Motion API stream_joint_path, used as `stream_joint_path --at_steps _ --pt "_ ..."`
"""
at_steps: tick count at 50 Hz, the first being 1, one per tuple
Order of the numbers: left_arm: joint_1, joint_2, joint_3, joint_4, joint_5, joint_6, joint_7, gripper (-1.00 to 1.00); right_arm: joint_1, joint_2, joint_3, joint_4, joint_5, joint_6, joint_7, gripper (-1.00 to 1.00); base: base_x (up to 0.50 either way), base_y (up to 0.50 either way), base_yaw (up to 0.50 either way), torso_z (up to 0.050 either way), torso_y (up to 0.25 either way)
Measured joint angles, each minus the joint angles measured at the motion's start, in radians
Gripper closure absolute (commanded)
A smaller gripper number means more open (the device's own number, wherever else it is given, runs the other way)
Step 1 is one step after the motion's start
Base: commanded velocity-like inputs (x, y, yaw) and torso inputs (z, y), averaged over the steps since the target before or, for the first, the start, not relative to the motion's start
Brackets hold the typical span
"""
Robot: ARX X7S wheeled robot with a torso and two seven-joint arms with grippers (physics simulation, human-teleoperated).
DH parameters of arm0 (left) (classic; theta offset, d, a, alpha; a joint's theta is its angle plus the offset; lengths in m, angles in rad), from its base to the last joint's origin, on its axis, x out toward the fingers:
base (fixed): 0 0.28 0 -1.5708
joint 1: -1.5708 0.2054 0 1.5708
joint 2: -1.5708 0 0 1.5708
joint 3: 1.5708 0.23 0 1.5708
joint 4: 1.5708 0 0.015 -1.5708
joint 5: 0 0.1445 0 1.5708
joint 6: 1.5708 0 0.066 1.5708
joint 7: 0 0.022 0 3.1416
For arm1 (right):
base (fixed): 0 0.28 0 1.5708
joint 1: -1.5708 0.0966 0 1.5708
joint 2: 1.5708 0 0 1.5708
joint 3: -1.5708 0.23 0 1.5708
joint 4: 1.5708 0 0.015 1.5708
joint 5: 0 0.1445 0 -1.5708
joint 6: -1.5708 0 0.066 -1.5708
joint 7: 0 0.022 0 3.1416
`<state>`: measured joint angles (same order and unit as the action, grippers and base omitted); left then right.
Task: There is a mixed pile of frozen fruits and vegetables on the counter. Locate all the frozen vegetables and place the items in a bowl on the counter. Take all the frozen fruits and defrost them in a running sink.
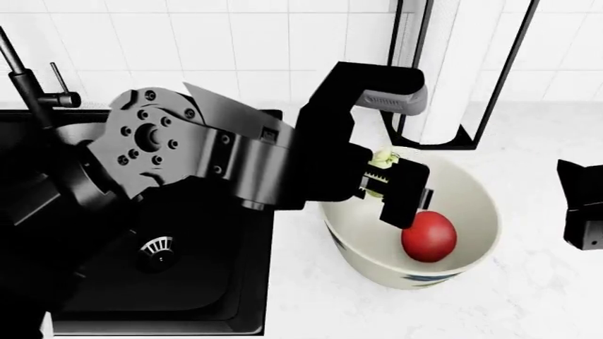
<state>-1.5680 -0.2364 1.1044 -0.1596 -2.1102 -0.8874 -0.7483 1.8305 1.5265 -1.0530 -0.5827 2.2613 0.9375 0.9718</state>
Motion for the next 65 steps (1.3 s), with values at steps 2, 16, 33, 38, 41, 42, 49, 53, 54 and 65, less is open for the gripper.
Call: stream_joint_path --at_steps 2,16,33,38,41,42,49,53,54,65 --pt "0.002 0.001 0.002 -0.001 0.0 -0.001 0.001 1.0 -0.002 0.0 0.0 0.0 -0.001 -0.001 -0.001 -1.0 0.0 0.0 0.0 0.0 0.0" --pt "0.0 0.004 0.006 -0.004 0.004 -0.001 0.014 -1.0 -0.013 0.003 0.005 -0.003 -0.008 -0.006 -0.009 -1.0 0.0 0.0 0.0 0.0 0.0" --pt "-0.055 -0.004 -0.007 0.041 0.038 -0.01 0.032 -1.0 -0.028 0.01 0.009 -0.011 -0.012 -0.013 -0.018 -1.0 0.0 0.0 0.0 0.0 0.0" --pt "-0.072 -0.014 -0.011 0.066 0.045 -0.013 0.024 -1.0 -0.031 0.012 0.011 -0.018 -0.009 -0.017 -0.016 -1.0 0.0 0.0 0.0 0.0 0.0" --pt "-0.082 -0.023 -0.015 0.084 0.046 -0.014 0.014 -1.0 -0.031 0.014 0.016 -0.023 -0.006 -0.02 -0.016 -1.0 0.0 0.0 0.0 0.0 0.0" --pt "-0.085 -0.027 -0.016 0.091 0.047 -0.014 0.009 -1.0 -0.03 0.016 0.018 -0.025 -0.005 -0.02 -0.016 -1.0 0.0 0.0 0.0 0.0 0.0" --pt "-0.107 -0.064 -0.014 0.154 0.051 -0.018 -0.053 -1.0 -0.012 0.029 0.045 -0.039 0.017 -0.019 -0.007 -1.0 0.0 0.0 0.0 0.0 0.0" --pt "-0.122 -0.096 -0.019 0.206 0.042 -0.013 -0.109 -1.0 0.007 0.034 0.069 -0.048 0.038 -0.016 0.006 -1.0 0.0 0.0 0.0 0.0 0.0" --pt "-0.126 -0.106 -0.021 0.221 0.038 -0.012 -0.126 -1.0 0.012 0.035 0.076 -0.051 0.042 -0.015 0.01 -1.0 0.0 0.0 0.0 0.0 0.0" --pt "-0.205 -0.22 -0.036 0.422 -0.022 0.005 -0.361 -1.0 0.076 0.04 0.15 -0.123 0.089 -0.023 0.035 -1.0 0.0 0.0 0.0 0.0 0.0"
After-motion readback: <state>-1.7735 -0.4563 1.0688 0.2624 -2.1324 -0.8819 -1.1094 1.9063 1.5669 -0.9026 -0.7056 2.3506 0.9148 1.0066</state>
